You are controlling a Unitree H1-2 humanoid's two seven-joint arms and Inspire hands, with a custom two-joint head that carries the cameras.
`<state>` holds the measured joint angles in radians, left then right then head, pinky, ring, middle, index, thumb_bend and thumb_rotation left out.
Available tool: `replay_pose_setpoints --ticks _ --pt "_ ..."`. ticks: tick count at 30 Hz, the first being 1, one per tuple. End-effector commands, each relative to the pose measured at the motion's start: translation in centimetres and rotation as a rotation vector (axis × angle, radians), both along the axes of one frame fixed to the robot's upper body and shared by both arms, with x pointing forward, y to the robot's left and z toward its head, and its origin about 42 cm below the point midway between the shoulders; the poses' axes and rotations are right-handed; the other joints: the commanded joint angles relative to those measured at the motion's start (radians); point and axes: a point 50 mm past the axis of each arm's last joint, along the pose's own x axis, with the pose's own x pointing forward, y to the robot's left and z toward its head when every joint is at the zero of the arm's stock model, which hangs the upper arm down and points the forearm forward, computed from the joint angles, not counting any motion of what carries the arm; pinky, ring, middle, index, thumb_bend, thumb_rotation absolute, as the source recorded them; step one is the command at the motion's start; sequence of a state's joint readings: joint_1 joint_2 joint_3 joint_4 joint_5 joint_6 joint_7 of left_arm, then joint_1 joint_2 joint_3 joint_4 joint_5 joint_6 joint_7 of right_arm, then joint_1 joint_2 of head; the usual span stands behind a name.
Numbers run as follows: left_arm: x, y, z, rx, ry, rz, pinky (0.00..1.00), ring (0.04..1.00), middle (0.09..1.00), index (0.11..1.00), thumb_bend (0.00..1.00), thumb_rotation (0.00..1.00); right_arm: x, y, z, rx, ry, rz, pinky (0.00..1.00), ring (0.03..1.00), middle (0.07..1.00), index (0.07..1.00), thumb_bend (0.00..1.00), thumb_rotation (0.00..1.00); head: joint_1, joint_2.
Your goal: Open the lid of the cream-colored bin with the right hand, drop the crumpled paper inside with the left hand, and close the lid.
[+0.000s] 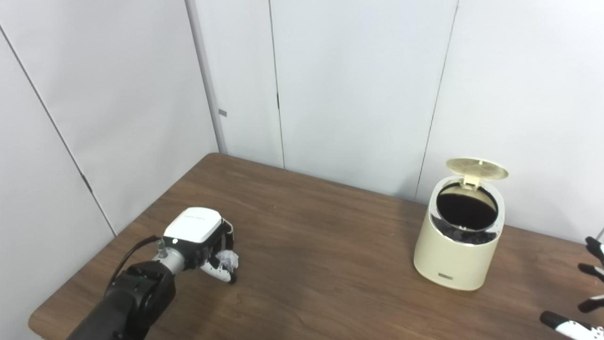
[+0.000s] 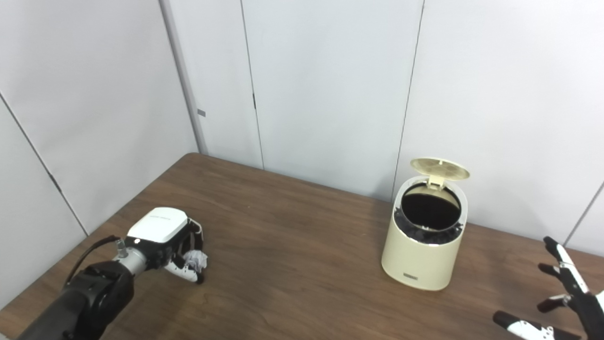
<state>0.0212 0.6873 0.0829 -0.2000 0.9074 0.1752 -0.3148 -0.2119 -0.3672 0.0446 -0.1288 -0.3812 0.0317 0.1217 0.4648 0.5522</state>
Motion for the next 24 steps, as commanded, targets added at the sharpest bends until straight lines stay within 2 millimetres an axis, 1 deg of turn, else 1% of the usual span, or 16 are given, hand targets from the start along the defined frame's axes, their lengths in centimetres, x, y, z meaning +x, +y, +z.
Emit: replay_pose_setpoints --ticks 1,6,7,8,10,12,16,19,21,23,24 --pt "0.2 0.5 0.2 0.022 -0.001 -0.002 0.32 0.363 0.449 0.535 0.5 0.0 0.2 -0.1 2.1 -0.011 -0.077 0.02 0.47 0.847 0.963 0.979 0.88 0.57 -0.001 0.0" --pt "0.2 0.5 0.1 0.018 -0.012 -0.01 0.31 0.362 0.441 0.533 0.5 0.0 0.1 -0.1 2.0 -0.005 -0.076 0.024 0.49 0.849 0.964 0.977 0.87 0.56 -0.001 0.002" --pt "0.2 0.5 0.0 0.016 -0.017 -0.015 0.3 0.387 0.469 0.511 0.5 0.0 0.1 -0.1 2.0 -0.002 -0.074 0.025 0.49 0.85 0.964 0.977 0.87 0.55 -0.002 0.003" --pt "0.2 0.5 0.0 0.016 -0.017 -0.014 0.3 0.373 0.454 0.521 0.5 0.0 0.0 0.0 1.9 -0.001 -0.073 0.025 0.5 0.851 0.964 0.977 0.87 0.55 -0.004 0.004" --pt "0.1 0.5 -0.1 0.017 -0.016 -0.015 0.33 0.364 0.455 0.534 0.5 0.0 0.0 0.0 1.9 -0.001 -0.071 0.024 0.5 0.852 0.965 0.976 0.87 0.56 -0.006 0.003" --pt "0.1 0.4 0.0 0.019 -0.014 -0.016 0.32 0.362 0.445 0.536 0.5 0.0 0.0 -0.1 1.8 -0.003 -0.071 0.022 0.51 0.858 0.967 0.977 0.86 0.56 -0.006 0.003" --pt "0.0 -0.2 1.0 0.035 -0.034 -0.032 0.3 0.362 0.437 0.532 0.5 0.0 0.1 0.0 1.7 -0.004 -0.071 0.018 0.51 0.861 0.969 0.977 0.86 0.57 -0.005 0.002" --pt "0.0 -0.5 1.7 0.043 -0.053 -0.046 0.33 0.366 0.446 0.531 0.5 0.0 0.1 0.1 1.7 -0.007 -0.072 0.015 0.5 0.861 0.971 0.98 0.85 0.57 -0.005 0.002" --pt "0.1 -0.7 2.4 0.053 -0.071 -0.06 0.31 0.365 0.44 0.531 0.5 0.0 0.2 0.1 1.7 -0.009 -0.072 0.013 0.5 0.863 0.973 0.982 0.86 0.59 -0.008 0.001" --pt "0.1 -1.4 3.7 0.062 -0.099 -0.079 0.28 0.36 0.437 0.532 0.5 0.0 0.3 0.2 1.7 -0.002 -0.072 0.012 0.51 0.86 0.971 0.978 0.87 0.59 -0.007 -0.001" --pt "0.1 -1.6 4.0 0.062 -0.109 -0.086 0.27 0.389 0.472 0.506 0.5 0.0 0.3 0.2 1.7 0.001 -0.073 0.012 0.52 0.856 0.968 0.974 0.87 0.58 -0.007 -0.001"
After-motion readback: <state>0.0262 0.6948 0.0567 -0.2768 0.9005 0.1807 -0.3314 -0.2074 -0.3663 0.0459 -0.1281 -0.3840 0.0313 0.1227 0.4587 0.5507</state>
